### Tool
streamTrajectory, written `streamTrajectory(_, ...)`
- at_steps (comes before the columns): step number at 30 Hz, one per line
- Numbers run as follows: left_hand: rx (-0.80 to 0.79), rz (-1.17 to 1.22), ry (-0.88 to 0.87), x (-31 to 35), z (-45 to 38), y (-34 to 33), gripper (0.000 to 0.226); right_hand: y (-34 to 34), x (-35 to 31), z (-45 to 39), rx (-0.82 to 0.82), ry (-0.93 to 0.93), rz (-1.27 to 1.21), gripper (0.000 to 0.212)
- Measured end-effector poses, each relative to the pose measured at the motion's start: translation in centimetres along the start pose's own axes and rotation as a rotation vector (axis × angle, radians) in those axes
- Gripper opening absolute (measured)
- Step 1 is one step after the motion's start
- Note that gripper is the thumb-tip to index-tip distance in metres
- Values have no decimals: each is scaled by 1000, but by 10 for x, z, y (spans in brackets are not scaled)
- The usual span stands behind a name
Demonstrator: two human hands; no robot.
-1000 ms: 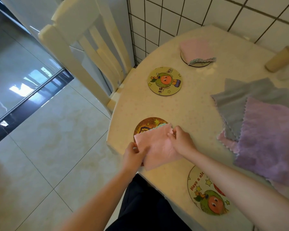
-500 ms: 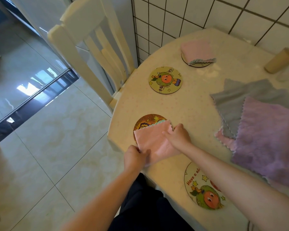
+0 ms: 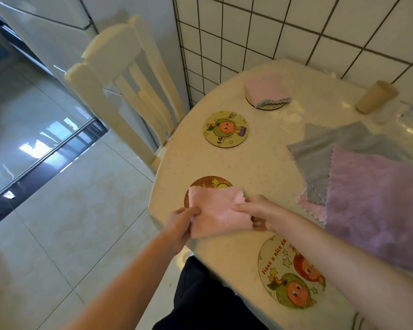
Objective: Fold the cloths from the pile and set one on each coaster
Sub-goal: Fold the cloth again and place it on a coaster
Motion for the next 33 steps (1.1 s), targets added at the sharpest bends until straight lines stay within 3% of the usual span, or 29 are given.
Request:
streamTrajectory(3,-83,23,-22,36,-7,-17,14,10,-20,-1,-29,31,-117,27)
streamTrajectory(8,-170,-12,-104,108,-36,-57,15,42,-68,-10,-13,97,-341,22)
streamTrajectory(14,-182,-282,-295,212,-96,-107,13,78,-123,-49,76,142,-540,13)
streamTrajectory(19,-190,-519,-448,279,-144,-153,18,89,-151,-84,174,138,-703,21)
streamTrajectory(26,-361,-745,-556,300,-189,-209,16,88,-145,-117,405,142,-960,25)
streamTrajectory(30,-303,-977,-625,290,-209,-205,23,76,-128,-126,471,8,-895,14)
streamTrajectory(33,-263,-973,-697,296,-207,-202,23,75,-125,-130,475,-40,-842,7)
Point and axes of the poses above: each hand's wrist, its own z-axis away from the middle knuckle, its own y-axis out of the back of the hand, x = y × z, the point moved 10 cm from there along -z, towards the middle knuckle, and after that the axes turned 10 degrees about z, right-handed, at the moved point
